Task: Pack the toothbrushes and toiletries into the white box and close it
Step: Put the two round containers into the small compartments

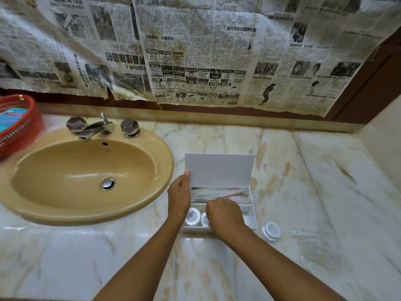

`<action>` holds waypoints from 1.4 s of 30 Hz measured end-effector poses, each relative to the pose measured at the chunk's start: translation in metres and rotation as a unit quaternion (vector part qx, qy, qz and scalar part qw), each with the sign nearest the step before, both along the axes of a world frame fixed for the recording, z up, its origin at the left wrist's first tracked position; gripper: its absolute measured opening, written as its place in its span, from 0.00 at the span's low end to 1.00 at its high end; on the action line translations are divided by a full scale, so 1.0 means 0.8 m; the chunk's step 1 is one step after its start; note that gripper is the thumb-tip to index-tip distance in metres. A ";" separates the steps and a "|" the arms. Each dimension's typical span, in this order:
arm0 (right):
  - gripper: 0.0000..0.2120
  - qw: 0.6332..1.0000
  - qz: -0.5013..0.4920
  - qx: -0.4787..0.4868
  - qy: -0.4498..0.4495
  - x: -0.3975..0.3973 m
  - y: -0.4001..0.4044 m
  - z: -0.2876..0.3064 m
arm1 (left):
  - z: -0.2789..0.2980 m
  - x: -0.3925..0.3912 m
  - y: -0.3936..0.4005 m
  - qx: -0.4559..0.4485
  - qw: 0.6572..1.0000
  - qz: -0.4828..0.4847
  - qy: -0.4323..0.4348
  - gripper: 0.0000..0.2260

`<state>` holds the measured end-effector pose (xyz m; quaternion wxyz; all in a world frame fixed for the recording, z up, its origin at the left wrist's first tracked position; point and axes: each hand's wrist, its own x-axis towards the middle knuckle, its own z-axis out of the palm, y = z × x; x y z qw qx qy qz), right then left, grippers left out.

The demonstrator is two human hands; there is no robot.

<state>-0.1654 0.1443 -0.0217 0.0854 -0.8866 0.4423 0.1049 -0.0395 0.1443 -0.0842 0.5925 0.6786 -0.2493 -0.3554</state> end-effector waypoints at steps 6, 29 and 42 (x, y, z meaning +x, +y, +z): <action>0.11 1.000 0.006 0.002 -0.017 -0.001 -0.002 0.001 | 0.002 -0.001 0.001 0.001 1.000 0.000 0.008 0.18; 0.26 0.959 -0.264 0.094 -0.027 -0.162 -0.017 -0.030 | 0.006 -0.002 0.003 -0.025 1.000 -0.010 0.008 0.15; 0.20 0.956 -0.283 0.052 -0.054 -0.162 -0.014 -0.015 | 0.005 -0.002 0.002 -0.021 1.000 -0.008 0.013 0.14</action>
